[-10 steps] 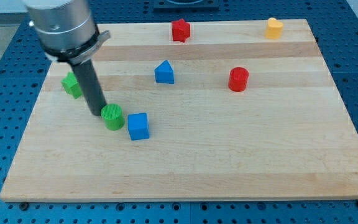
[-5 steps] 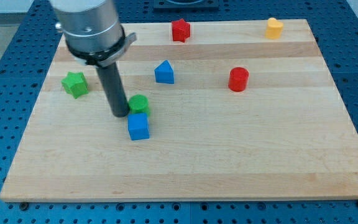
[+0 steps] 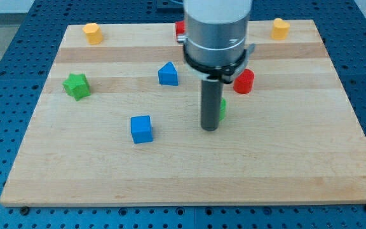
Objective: Move the green circle to the center right
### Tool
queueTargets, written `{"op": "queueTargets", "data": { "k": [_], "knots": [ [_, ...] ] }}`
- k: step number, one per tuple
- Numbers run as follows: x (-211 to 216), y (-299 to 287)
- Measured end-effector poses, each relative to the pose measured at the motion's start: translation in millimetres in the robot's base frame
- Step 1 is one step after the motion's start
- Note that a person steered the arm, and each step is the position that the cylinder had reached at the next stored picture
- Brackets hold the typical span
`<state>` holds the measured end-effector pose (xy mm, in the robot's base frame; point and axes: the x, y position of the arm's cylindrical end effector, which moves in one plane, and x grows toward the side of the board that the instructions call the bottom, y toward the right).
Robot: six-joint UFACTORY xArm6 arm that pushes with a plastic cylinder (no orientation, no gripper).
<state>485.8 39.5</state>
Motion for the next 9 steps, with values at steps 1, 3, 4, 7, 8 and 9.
{"op": "queueTargets", "data": {
  "k": [1, 3, 4, 7, 8, 9],
  "knots": [
    [-13, 8],
    [-24, -22],
    [-39, -27],
    [-46, 52],
    [-46, 82],
    [-46, 105]
  ]
}}
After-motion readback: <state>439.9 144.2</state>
